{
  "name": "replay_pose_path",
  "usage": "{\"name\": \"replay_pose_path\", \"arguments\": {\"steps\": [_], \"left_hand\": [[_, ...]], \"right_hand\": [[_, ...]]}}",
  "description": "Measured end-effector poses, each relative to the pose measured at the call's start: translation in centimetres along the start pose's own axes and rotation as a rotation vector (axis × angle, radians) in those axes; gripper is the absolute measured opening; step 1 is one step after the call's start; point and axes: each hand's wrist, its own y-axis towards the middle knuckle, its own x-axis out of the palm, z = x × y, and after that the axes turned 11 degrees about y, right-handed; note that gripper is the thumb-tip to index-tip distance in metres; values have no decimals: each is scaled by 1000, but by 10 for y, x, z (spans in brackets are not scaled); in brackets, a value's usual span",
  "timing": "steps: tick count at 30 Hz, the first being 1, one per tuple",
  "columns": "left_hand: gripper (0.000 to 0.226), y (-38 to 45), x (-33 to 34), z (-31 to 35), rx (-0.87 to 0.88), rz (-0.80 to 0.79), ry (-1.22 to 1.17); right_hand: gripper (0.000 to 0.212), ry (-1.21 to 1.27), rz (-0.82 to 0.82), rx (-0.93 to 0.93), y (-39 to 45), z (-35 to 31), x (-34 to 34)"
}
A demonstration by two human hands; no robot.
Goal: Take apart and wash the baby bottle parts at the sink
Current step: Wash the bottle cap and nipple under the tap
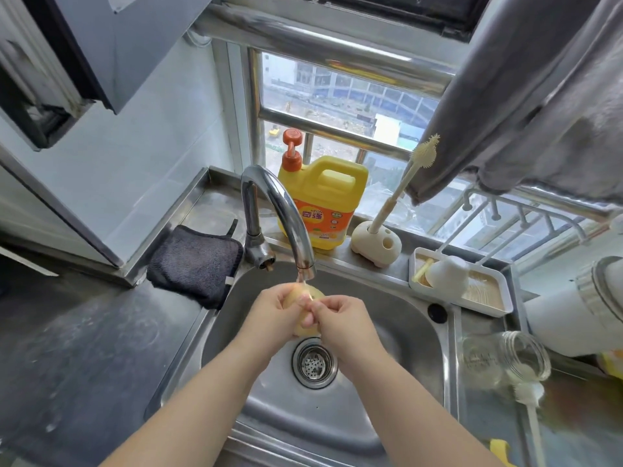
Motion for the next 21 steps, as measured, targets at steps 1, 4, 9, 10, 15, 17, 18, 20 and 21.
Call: {"name": "replay_pose_path", "arguments": {"steps": [1, 4, 9, 10, 15, 17, 18, 20, 21], "left_hand": [[22, 1, 0, 1, 2, 12, 1], [24, 10, -7, 3, -3, 86, -34], [22, 7, 1, 8, 5, 7, -11], [22, 8, -1, 8, 4, 8, -11], [18, 6, 1, 5, -4, -26, -7], [16, 4, 6, 4, -3, -28, 30], [17, 5, 5, 3, -1, -1, 18], [17, 10, -2, 2, -4, 38, -32], [17, 10, -4, 2, -5, 34, -42]], "right_hand": [[28, -3, 2, -6, 0, -1, 0], [23, 5, -26, -8, -5, -2, -3], [20, 23, 3, 14, -3, -2, -9], [20, 22, -8, 16, -4, -2, -9], [28, 17, 12, 7, -1, -3, -9], [31, 13, 24, -1, 2, -6, -9], [30, 8, 8, 0, 2, -7, -8], [28, -18, -30, 8, 0, -5, -6], [28, -27, -37, 12, -2, -3, -6]]}}
